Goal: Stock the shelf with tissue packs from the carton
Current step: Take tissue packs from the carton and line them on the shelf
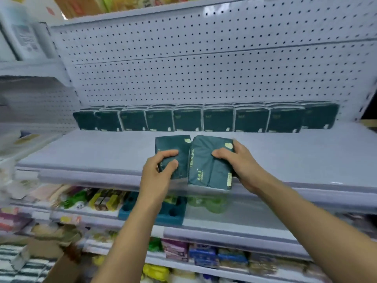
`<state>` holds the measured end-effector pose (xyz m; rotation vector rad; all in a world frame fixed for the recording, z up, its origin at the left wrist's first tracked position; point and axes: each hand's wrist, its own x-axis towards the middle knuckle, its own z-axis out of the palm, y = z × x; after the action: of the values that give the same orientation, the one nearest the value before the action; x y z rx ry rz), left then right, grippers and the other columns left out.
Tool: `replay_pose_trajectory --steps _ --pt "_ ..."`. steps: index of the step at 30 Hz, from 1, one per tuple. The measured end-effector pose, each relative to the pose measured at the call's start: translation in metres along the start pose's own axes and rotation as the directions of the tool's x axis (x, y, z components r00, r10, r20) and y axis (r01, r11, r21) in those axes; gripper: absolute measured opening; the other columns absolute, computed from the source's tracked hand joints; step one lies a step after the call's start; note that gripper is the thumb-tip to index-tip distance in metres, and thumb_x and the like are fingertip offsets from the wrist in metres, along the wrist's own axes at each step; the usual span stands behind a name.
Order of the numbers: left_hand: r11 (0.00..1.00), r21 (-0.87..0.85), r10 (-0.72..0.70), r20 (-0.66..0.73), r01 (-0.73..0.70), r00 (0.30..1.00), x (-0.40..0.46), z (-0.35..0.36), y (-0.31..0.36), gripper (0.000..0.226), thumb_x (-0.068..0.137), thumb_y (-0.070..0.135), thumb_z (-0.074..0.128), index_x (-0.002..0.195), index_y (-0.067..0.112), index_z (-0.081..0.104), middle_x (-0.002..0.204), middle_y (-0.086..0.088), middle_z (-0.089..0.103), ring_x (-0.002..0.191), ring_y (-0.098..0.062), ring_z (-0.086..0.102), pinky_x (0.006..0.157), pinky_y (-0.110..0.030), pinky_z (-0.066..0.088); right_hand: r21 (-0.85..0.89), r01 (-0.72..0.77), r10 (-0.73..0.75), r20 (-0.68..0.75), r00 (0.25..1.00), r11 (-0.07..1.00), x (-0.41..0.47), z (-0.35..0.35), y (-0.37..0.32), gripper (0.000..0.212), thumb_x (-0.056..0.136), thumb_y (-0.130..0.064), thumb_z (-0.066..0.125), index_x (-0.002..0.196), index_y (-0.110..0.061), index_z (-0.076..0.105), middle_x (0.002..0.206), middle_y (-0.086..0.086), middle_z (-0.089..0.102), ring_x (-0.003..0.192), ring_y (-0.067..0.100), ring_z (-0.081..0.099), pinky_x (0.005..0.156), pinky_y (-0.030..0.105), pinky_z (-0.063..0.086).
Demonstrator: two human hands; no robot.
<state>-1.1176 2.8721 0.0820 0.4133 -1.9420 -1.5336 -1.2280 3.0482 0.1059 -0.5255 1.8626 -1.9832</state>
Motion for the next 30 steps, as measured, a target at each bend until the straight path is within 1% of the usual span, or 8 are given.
replay_pose_trajectory --steps 4,8,12,18,21,25,28,30 --pt "0.999 0.013 0.028 0.059 -0.029 0.998 0.019 0.047 0.006 0.026 0.095 0.013 0.061 0.096 0.036 0.074 0.117 0.007 0.066 0.109 -0.007 0.059 0.099 -0.031 0.049 -0.016 0.044 -0.045 -0.076 0.996 0.999 0.007 -0.048 -0.01 0.02 0.086 -0.01 0.068 0.102 -0.02 0.059 0.092 0.0 0.069 0.073 0.011 0.069 0.066 0.038 0.055" --pt "0.999 0.011 0.045 0.152 -0.047 0.987 0.032 0.082 0.018 0.019 0.097 0.03 0.058 0.096 0.036 0.076 0.109 0.014 0.068 0.11 -0.005 0.057 0.095 -0.027 0.046 0.056 0.081 -0.071 -0.171 0.983 0.995 0.006 -0.081 -0.008 0.021 0.087 -0.007 0.067 0.104 -0.009 0.054 0.1 0.011 0.062 0.084 0.021 0.064 0.06 0.041 0.056" --pt "0.996 0.008 0.09 0.244 -0.094 0.966 0.04 0.102 0.022 0.015 0.097 0.026 0.061 0.099 0.033 0.074 0.109 0.012 0.065 0.101 -0.002 0.058 0.085 -0.02 0.044 0.129 0.123 -0.081 -0.288 0.954 0.984 -0.001 -0.109 0.0 0.035 0.088 -0.002 0.065 0.118 -0.004 0.048 0.113 0.015 0.061 0.096 0.029 0.065 0.064 0.044 0.059" --pt "0.99 0.052 0.108 0.325 -0.131 0.939 0.058 0.149 0.025 0.017 0.09 0.015 0.07 0.098 0.03 0.071 0.108 0.013 0.06 0.092 0.001 0.058 0.08 -0.017 0.045 -0.136 0.082 -0.121 -0.302 0.946 0.987 0.003 -0.161 0.003 0.031 0.085 0.0 0.068 0.113 -0.011 0.06 0.106 0.005 0.072 0.093 0.021 0.071 0.078 0.036 0.06" --pt "0.988 0.098 0.078 0.351 -0.12 0.933 0.067 0.175 0.028 0.024 0.092 0.015 0.067 0.104 0.035 0.069 0.115 0.01 0.053 0.099 -0.002 0.053 0.083 -0.018 0.045 -0.277 0.036 -0.13 -0.329 0.935 0.96 0.011 -0.202 -0.004 0.028 0.083 -0.005 0.073 0.107 -0.017 0.065 0.099 -0.003 0.074 0.092 0.017 0.071 0.078 0.027 0.056" --pt "0.996 0.004 0.075 0.42 -0.085 0.904 0.077 0.207 0.032 0.054 0.092 0.004 0.063 0.132 0.04 0.056 0.125 0.007 0.054 0.107 -0.007 0.058 0.086 -0.021 0.054 -0.39 -0.048 -0.111 -0.375 0.92 0.92 0.028 -0.264 -0.009 0.023 0.083 -0.013 0.076 0.104 -0.018 0.07 0.101 0.005 0.073 0.097 0.027 0.068 0.09 0.041 0.056" --pt "0.999 -0.042 0.028 0.471 -0.009 0.882 0.083 0.231 0.034 0.073 0.091 0.001 0.063 0.147 0.039 0.035 0.121 0.012 0.057 0.105 -0.005 0.061 0.075 -0.014 0.054 -0.405 -0.077 -0.104 -0.408 0.907 0.911 0.039 -0.303 -0.01 0.021 0.083 -0.012 0.076 0.103 -0.014 0.07 0.102 0.012 0.073 0.091 0.027 0.069 0.091 0.043 0.055" --pt "1.0 -0.002 -0.023 0.487 0.028 0.873 0.088 0.247 0.035 0.076 0.091 0.005 0.066 0.149 0.036 0.028 0.119 0.006 0.06 0.104 -0.009 0.063 0.081 -0.02 0.054 -0.421 -0.069 -0.129 -0.425 0.896 0.904 0.045 -0.324 -0.01 0.025 0.082 -0.011 0.077 0.105 -0.013 0.068 0.101 0.016 0.072 0.081 0.024 0.066 0.087 0.042 0.055"
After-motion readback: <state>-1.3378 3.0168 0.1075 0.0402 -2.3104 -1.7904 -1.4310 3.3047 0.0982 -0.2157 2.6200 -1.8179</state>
